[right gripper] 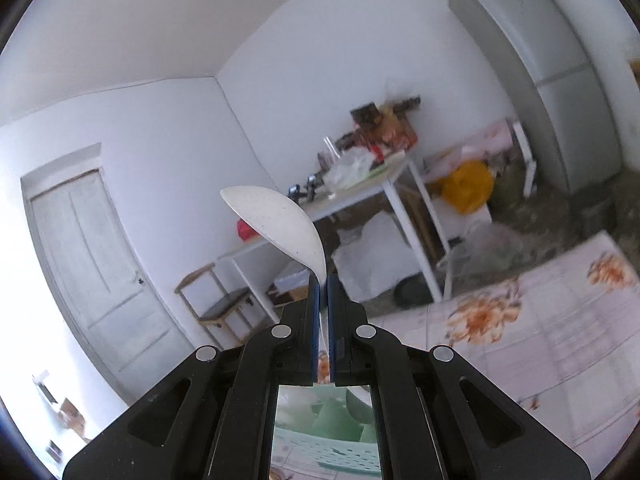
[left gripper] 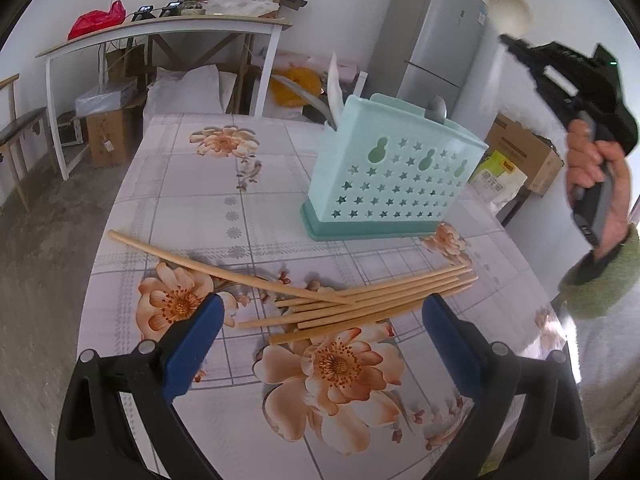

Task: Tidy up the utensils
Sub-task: 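Grasp the second white paddle with the right gripper and lift it toward the holder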

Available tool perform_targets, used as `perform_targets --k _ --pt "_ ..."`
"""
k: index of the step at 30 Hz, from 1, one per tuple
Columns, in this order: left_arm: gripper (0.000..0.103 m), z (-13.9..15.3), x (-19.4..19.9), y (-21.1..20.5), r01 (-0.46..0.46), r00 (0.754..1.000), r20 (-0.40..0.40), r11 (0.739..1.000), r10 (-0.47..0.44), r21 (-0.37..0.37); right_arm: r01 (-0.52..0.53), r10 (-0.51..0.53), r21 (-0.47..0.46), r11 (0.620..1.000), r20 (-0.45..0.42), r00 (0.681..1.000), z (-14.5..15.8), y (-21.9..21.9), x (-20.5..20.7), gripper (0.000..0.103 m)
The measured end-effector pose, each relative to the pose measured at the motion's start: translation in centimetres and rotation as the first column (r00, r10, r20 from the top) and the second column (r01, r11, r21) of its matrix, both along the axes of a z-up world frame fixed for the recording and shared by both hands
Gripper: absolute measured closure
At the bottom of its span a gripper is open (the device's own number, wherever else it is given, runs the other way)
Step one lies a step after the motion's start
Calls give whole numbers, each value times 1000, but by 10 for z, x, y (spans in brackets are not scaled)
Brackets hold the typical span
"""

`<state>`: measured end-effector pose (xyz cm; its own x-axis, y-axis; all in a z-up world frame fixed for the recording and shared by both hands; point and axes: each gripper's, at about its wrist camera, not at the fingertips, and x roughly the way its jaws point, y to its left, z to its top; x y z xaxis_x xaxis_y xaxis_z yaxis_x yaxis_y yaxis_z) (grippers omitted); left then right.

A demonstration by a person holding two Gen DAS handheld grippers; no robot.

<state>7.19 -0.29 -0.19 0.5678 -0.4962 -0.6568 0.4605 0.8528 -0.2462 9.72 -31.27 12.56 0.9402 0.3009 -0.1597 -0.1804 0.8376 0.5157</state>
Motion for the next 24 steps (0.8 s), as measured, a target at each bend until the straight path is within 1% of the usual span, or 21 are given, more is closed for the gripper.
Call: perform_targets --k 2,6,12,14,15,16,17,18,19,20,21,23,24 --pt "6 1 0 1 -1 1000 11 1000 1 5 -5 6 21 1000 -26 1000 -14 -1 11 101" --pt "6 2 2 6 -11 1000 21 1000 10 12 -1 3 35 999 -71 997 -32 -4 24 101" --pt "6 1 6 13 -40 999 14 999 40 -6 6 -1 33 999 -156 988 -54 -8 25 101" --pt "6 1 7 14 -42 999 12 999 43 -12 5 -1 23 1000 -180 984 -58 -6 19 96" --pt "6 1 6 14 -42 999 13 999 42 -13 13 -9 18 1000 -185 983 -58 -6 16 96" --pt "6 2 6 14 -42 999 16 999 42 -13 16 -12 18 1000 -186 982 -58 -7 14 91" --pt "6 2 6 13 -41 999 18 999 41 -13 19 -14 23 1000 -188 982 -57 -8 10 83" --pt "6 2 5 13 -40 999 20 999 40 -13 26 -20 29 999 -185 983 -56 -9 5 79" --pt "6 2 5 13 -39 999 21 999 40 -15 34 -28 35 999 -180 983 -55 -11 -1 70" --pt "6 1 5 13 -40 999 20 999 40 -16 41 -34 39 998 -177 984 -53 -12 -5 66" --pt "6 1 5 13 -40 999 17 999 40 -18 48 -40 43 998 -177 983 -53 -14 -9 65" --pt "6 2 4 13 -38 999 14 999 38 -23 65 -55 51 997 -176 983 -52 -17 -17 57" --pt "6 3 4 14 -37 999 16 999 38 -23 76 -66 57 995 -171 983 -51 -19 -25 56"
